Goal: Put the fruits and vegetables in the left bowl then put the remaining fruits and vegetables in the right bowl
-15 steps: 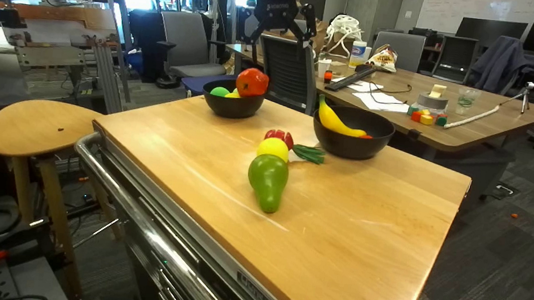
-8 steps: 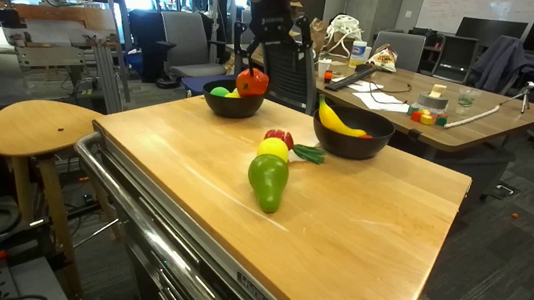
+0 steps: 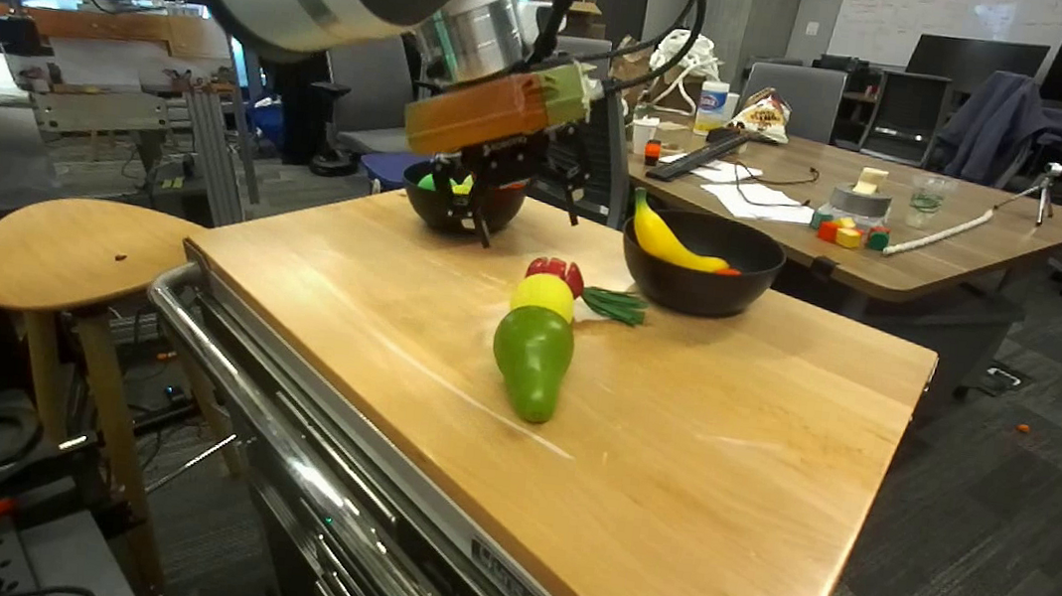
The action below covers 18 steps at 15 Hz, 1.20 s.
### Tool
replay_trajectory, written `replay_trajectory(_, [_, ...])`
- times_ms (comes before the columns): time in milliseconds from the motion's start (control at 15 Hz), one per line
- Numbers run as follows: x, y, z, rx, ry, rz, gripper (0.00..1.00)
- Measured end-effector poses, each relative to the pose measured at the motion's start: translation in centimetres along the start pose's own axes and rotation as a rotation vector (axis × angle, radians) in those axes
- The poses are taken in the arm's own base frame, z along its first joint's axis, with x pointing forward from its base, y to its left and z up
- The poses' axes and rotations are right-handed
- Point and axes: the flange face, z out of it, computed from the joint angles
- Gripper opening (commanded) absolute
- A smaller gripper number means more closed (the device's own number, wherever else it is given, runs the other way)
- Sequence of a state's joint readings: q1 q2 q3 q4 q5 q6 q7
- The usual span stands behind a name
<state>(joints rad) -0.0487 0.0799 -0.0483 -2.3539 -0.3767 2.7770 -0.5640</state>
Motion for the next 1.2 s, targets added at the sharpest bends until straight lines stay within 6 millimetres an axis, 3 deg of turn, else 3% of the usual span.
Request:
replay_trajectory(133, [-2.0, -2.0, 0.7, -0.017, 0.006, 0.006, 1.0])
replay_trajectory(800, [-1.9, -1.3, 2.4, -0.065, -0.044, 0.016, 1.0])
replay_trajectory(1000, [-1.9, -0.9, 3.6, -0.091, -0.097, 0.02, 0.66])
replay_trajectory(1200, [-1.6, -0.6, 5.0, -0.093, -0.131, 0.012, 0.51])
